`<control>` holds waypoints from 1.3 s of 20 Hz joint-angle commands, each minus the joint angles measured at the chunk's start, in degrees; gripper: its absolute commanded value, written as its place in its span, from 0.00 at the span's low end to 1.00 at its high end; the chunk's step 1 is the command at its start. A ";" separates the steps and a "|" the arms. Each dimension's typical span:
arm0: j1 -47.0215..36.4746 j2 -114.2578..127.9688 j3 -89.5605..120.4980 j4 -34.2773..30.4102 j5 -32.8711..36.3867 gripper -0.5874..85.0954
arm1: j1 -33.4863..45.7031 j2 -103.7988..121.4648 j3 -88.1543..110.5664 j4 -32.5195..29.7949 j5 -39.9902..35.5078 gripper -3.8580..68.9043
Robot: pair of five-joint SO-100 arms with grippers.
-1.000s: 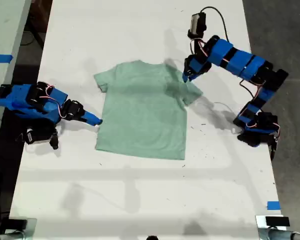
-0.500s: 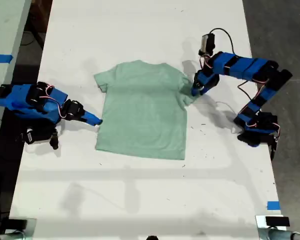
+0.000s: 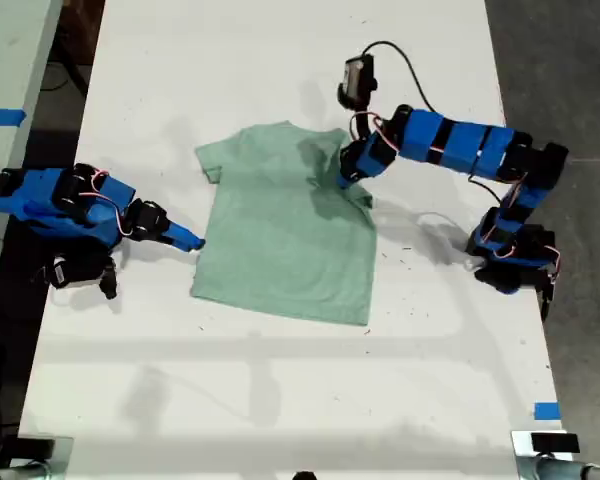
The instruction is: Fold t shirt
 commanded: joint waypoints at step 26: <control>0.18 0.44 0.35 -0.09 0.35 0.15 | -16.35 84.73 79.37 -13.89 16.61 0.03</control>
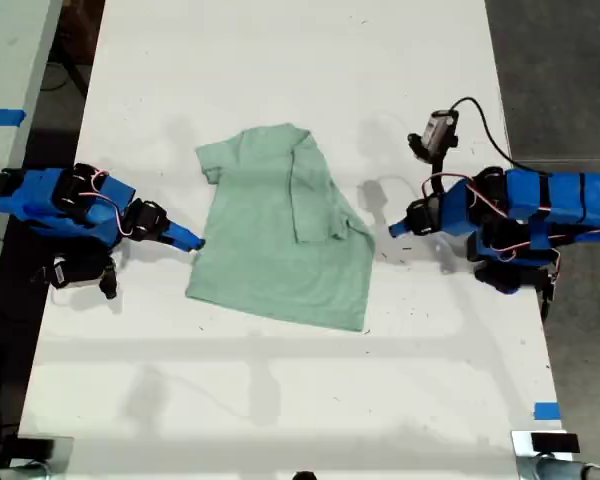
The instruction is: Fold t shirt
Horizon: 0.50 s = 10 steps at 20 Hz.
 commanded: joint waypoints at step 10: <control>0.18 0.44 0.35 -0.09 0.35 0.15 | -0.09 37.18 27.77 4.57 2.29 0.07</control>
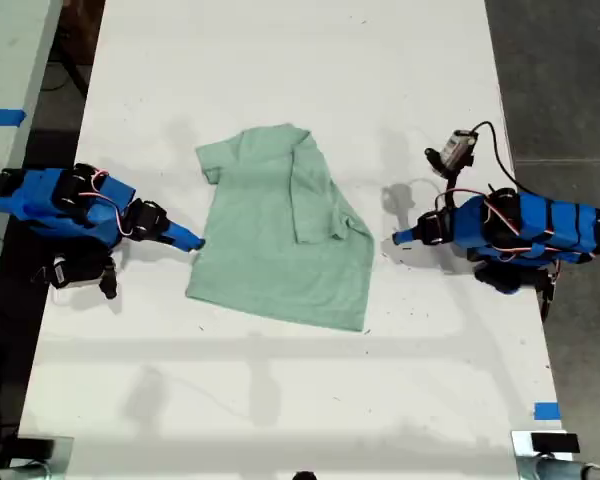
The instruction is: Fold t shirt
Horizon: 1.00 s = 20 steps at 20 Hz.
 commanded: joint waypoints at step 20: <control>0.18 0.44 0.35 -0.09 0.35 0.15 | -0.53 0.97 3.34 0.35 2.46 0.07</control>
